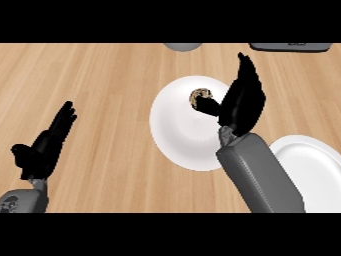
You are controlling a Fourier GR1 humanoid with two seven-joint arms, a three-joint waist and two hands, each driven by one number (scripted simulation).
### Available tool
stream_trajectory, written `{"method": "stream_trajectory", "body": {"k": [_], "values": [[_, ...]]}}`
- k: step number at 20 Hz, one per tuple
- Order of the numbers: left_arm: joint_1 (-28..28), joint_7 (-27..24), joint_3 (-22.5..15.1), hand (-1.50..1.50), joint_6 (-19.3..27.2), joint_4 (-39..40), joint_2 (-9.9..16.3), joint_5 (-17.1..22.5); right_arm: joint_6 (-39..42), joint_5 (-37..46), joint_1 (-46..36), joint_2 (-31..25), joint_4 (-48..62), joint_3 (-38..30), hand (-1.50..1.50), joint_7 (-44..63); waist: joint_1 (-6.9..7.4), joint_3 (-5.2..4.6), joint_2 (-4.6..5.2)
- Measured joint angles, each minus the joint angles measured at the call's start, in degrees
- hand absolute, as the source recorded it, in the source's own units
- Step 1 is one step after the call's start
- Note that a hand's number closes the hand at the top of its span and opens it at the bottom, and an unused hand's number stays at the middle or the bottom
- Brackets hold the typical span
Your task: Pick the cupcake from the plate and place it in the plate
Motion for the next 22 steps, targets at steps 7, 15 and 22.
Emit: {"method": "stream_trajectory", "body": {"k": [7,15,22], "values": [[1.09,0.16,0.28,0.0,0.22,-0.54,-0.25,0.09,-14.97,-2.64,6.57,0.16,-7.35,-1.16,-1.5,-1.38,-1.36,0.03,-0.4],[3.7,-1.21,0.67,0.0,0.79,-1.67,-0.9,-0.33,-24.31,-10.55,27.36,-2.87,-24.72,3.77,-1.5,-9.74,-2.42,0.0,-0.58],[3.37,-0.74,1.75,0.0,-0.43,-1.67,-0.19,0.04,-31.52,-23.52,45.26,-14.82,-36.01,11.36,-1.5,-22.11,-2.42,0.01,-0.53]]}}
